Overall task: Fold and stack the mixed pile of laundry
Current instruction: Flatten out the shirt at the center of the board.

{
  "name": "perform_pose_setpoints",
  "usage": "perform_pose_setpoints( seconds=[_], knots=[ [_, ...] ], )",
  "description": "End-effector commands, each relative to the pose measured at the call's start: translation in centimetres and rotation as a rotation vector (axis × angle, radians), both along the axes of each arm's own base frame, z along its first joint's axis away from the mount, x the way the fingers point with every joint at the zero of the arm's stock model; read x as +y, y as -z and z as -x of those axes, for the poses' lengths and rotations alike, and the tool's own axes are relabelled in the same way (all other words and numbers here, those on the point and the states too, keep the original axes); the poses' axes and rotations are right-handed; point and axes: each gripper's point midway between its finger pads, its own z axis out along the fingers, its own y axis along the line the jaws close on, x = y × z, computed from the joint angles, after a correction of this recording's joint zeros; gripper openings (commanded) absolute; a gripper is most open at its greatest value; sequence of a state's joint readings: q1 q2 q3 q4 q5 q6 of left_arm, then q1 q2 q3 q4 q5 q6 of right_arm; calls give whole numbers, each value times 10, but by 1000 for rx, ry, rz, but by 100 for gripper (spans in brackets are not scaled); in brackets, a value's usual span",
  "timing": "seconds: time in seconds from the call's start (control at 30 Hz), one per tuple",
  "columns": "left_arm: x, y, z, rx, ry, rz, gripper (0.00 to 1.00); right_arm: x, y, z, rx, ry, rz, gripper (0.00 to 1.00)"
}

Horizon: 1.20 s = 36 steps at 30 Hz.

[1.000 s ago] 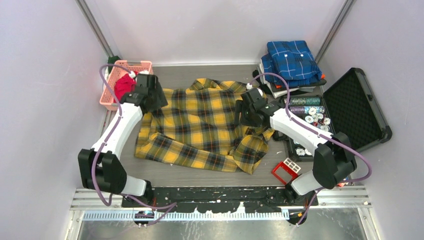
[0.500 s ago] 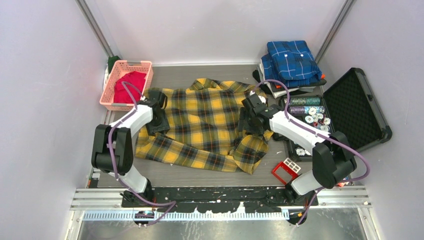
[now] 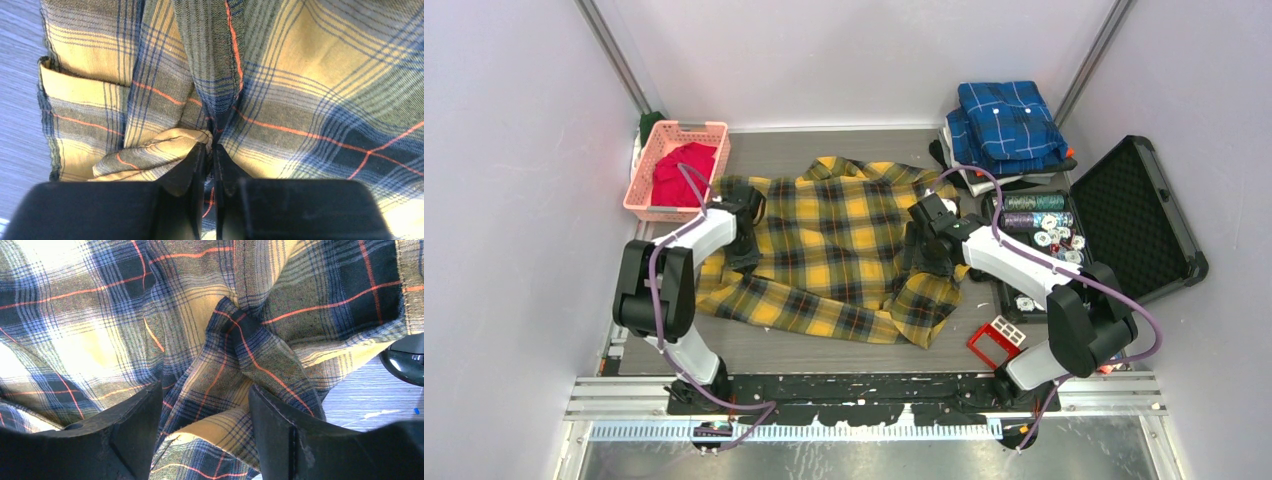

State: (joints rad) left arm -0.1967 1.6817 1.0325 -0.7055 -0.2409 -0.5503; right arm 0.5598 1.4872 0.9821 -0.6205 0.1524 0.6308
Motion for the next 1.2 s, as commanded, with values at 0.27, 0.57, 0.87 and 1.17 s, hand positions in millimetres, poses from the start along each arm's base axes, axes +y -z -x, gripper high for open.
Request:
perform_pose_setpoints(
  seconds=[0.27,0.57,0.87,1.17],
  knots=[
    [-5,-72,23,-116,13,-7,3,7,-15,-18,-63,-10,-10,68],
    [-16,-96,79,-119,-60,124,0,10,-20,-26,-61,12,-7,68],
    [9,-111,153,-260,-309,177,18,-12,-8,13,21,30,28,68],
    [37,-155,146,-682,-430,228,79,-29,-21,50,32,26,-2,68]
  ],
)
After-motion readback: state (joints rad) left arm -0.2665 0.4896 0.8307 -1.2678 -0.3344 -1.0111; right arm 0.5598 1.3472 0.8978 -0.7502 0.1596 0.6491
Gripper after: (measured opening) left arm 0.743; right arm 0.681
